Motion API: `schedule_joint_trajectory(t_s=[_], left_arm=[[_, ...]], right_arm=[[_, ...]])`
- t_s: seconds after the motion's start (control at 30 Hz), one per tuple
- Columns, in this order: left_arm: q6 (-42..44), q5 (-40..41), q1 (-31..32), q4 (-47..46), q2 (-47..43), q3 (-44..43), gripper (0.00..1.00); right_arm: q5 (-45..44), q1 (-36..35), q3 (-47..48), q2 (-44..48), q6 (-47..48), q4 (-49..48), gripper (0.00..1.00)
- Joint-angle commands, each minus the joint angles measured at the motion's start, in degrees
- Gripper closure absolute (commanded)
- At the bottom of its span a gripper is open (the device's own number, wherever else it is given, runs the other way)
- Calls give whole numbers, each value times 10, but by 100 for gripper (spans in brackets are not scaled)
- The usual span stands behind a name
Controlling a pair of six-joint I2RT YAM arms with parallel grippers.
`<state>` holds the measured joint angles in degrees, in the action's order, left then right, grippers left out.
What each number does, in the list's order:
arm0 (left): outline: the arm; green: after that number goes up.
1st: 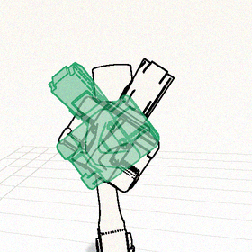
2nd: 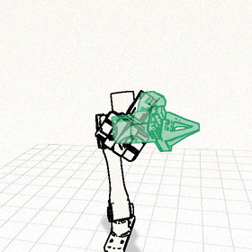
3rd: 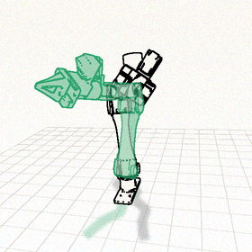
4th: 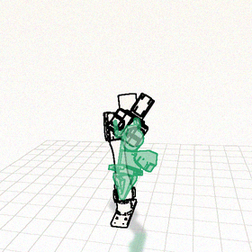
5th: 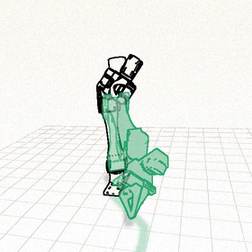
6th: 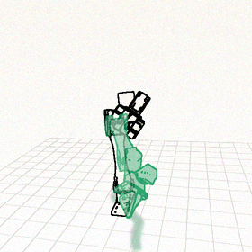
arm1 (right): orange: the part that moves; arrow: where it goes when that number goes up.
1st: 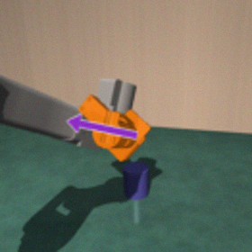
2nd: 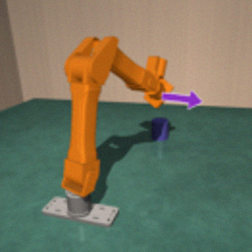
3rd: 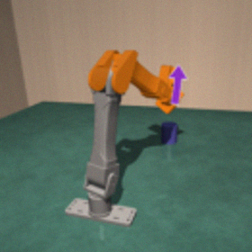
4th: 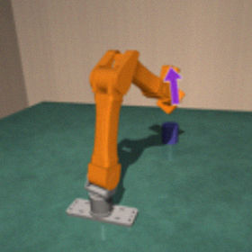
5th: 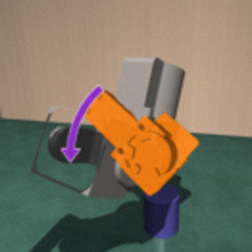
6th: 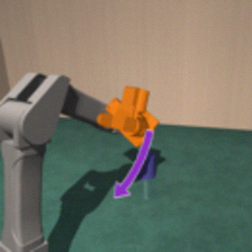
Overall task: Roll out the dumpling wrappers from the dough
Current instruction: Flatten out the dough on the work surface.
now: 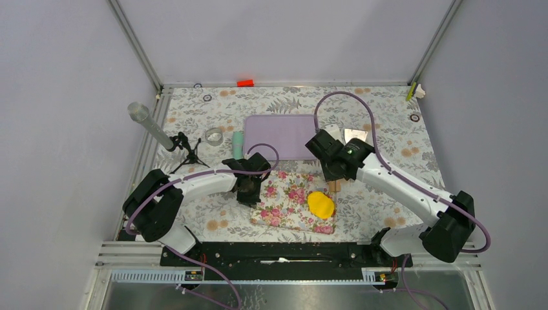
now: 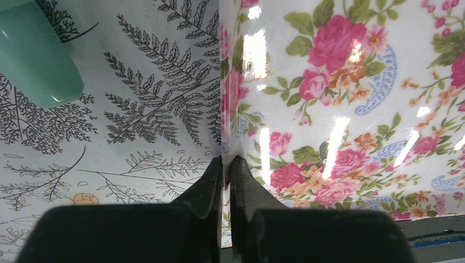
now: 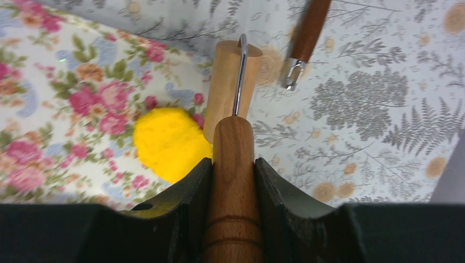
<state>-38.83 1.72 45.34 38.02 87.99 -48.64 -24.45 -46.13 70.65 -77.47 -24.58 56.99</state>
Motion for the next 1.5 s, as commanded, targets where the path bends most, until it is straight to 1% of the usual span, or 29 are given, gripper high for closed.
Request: schedule_joint_trajectory(t_s=[0.0,0.13,0.3,0.43,0.53,0.7,0.87,0.97,1.07,1.17,1.33,1.47], left_arm=[[15,25,6,8,0,3,100],[14,25,6,8,-5,7,100],[15,27,6,7,-7,9,100],[13,24,6,5,-6,9,100],[13,24,6,5,-6,8,100],[12,24,6,5,-5,7,100],[12,22,6,5,-2,5,100],[13,21,6,5,-3,3,100],[12,20,6,5,-3,3,100],[13,18,6,6,-4,2,100],[13,18,6,5,-2,2,100],[14,17,6,5,4,-1,100]], right_arm=[[-111,-4,-36,22,14,-70,100],[-93,-4,-69,29,6,-109,100],[-40,-4,-98,44,-13,-124,100],[-14,-4,-112,48,-32,-120,100],[8,-4,-114,47,-50,-108,100],[74,-5,-109,55,-89,-102,100],[127,-11,-103,53,-116,-119,100],[149,-28,-95,40,-127,-137,100],[155,-55,-75,18,-131,-140,100],[138,-74,-40,5,-128,-122,100],[105,-77,16,24,-113,-90,100],[76,-77,25,33,-106,-58,100]])
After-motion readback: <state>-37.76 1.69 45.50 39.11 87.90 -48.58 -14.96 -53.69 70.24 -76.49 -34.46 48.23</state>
